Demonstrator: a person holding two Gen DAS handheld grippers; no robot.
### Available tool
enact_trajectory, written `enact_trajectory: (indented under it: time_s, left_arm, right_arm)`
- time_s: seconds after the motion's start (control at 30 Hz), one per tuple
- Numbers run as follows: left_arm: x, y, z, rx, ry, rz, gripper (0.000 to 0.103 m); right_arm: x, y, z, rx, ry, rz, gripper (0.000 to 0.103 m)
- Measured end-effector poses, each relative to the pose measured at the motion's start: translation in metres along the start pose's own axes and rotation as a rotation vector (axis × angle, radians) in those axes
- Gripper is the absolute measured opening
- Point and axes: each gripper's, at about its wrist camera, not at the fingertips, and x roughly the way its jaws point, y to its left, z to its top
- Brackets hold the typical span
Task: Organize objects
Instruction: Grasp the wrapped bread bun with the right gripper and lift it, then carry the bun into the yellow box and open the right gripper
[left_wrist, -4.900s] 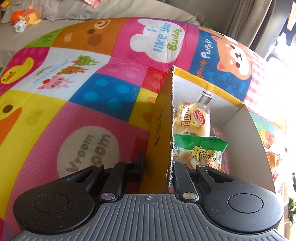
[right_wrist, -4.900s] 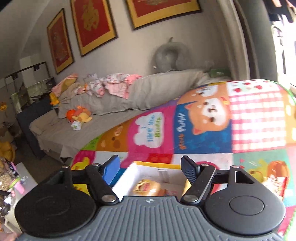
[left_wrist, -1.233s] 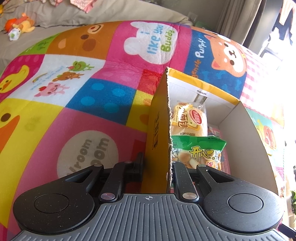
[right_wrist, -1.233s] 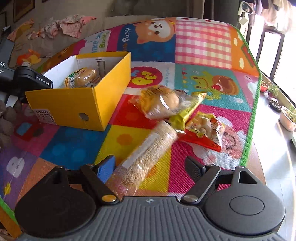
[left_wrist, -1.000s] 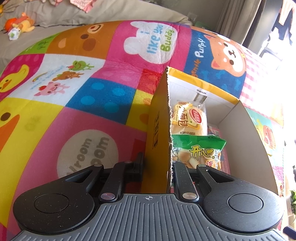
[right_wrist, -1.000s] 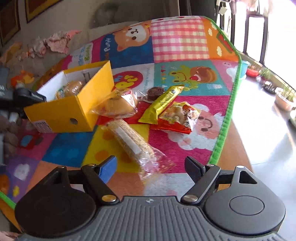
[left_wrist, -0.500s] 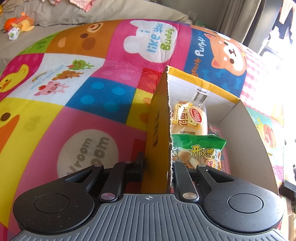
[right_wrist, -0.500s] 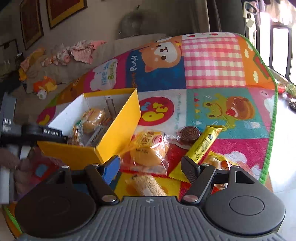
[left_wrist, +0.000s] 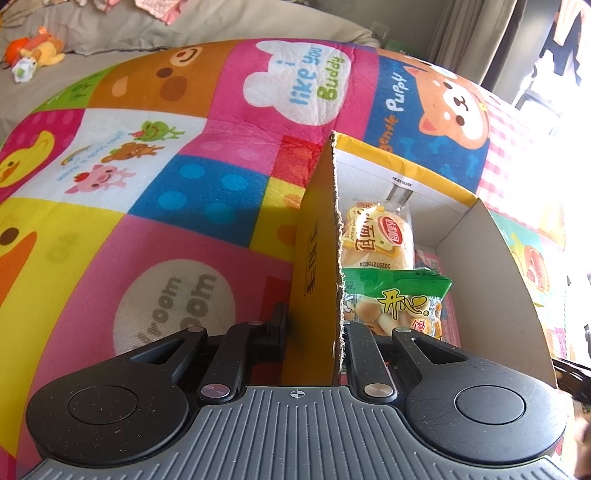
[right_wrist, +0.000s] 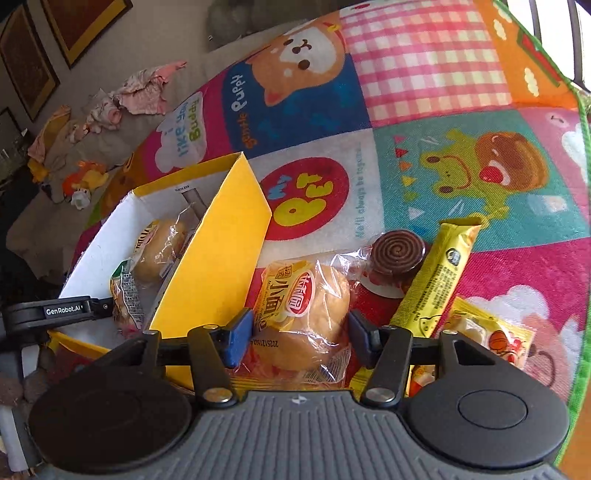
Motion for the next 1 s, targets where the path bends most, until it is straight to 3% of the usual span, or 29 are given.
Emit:
enact_trajectory:
  time_s: [0.27,0.53,0.7,1.0]
  left_arm:
    - [0.0,-0.001,0.0,0.002,0.002,0.004,0.015]
    - [0.0,-0.001,0.0,0.01,0.001,0.001,0.015]
    - [-0.001,-0.001,-0.001,0.01,0.001,-0.001,0.015]
    - [-0.001,0.0,-0.001,0.014,0.0,-0.008,0.015]
  right_arm:
    - [-0.077,0.007,-0.031,-0.085,-0.024,-0.025,0.054]
    - [-0.134,0.037,-0.044,-0.156,-0.062,0.06,0.055]
    - [-0.146,0.069,-0.04,-0.209,-0.111,0.103,0.055]
    - [-0.133,0.107,0.007,-0.238,-0.202,0.137,0.055]
